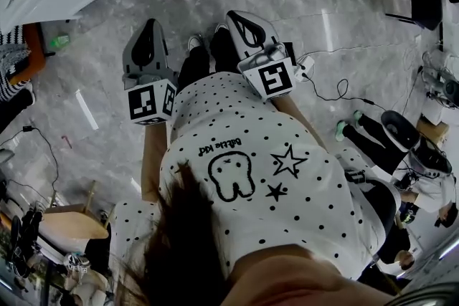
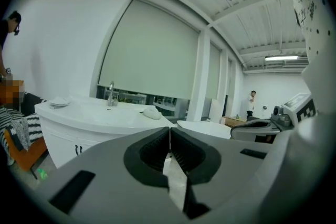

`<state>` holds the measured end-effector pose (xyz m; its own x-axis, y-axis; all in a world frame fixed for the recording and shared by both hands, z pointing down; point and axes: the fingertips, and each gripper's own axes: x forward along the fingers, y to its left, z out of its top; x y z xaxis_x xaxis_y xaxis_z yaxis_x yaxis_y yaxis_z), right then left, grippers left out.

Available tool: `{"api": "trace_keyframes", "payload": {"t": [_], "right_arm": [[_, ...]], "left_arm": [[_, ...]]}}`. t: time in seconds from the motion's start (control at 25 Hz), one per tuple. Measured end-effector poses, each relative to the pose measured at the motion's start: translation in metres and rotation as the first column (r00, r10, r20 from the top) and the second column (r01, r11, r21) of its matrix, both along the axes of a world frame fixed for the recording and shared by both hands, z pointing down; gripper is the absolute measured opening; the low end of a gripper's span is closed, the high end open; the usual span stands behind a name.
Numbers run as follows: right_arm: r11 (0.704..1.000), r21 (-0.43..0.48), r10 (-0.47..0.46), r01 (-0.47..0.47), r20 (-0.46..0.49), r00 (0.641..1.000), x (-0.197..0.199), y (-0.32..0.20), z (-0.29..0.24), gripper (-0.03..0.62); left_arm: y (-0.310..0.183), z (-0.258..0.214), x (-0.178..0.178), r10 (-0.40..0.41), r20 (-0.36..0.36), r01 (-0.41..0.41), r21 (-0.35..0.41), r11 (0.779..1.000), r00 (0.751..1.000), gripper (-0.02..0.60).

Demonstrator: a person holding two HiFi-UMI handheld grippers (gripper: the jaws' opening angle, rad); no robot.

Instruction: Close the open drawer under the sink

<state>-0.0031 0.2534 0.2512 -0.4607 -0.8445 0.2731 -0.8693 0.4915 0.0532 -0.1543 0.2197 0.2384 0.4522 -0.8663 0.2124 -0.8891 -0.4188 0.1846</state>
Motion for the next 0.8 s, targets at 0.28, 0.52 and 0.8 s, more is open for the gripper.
{"api": "trace_keyframes", "payload": {"t": [0.28, 0.52, 0.8], "right_arm": [[0.999, -0.005, -0.042, 0.042, 0.005, 0.999, 0.035, -0.056, 0.002, 0.014], [0.996, 0.022, -0.082, 0.082, 0.005, 0.997, 0.082, -0.108, -0.005, 0.014], [0.994, 0.002, -0.106, 0.106, 0.038, 0.994, 0.118, -0.155, 0.006, 0.014]], "left_arm": [[-0.044, 0.004, 0.024, -0.063, -0.011, 0.063, -0.024, 0.998, 0.998, 0.01], [-0.088, -0.009, 0.054, -0.148, -0.026, 0.148, 0.022, 0.989, 0.989, 0.009], [-0.131, -0.008, 0.079, -0.208, -0.048, 0.21, 0.034, 0.977, 0.977, 0.009]]}}
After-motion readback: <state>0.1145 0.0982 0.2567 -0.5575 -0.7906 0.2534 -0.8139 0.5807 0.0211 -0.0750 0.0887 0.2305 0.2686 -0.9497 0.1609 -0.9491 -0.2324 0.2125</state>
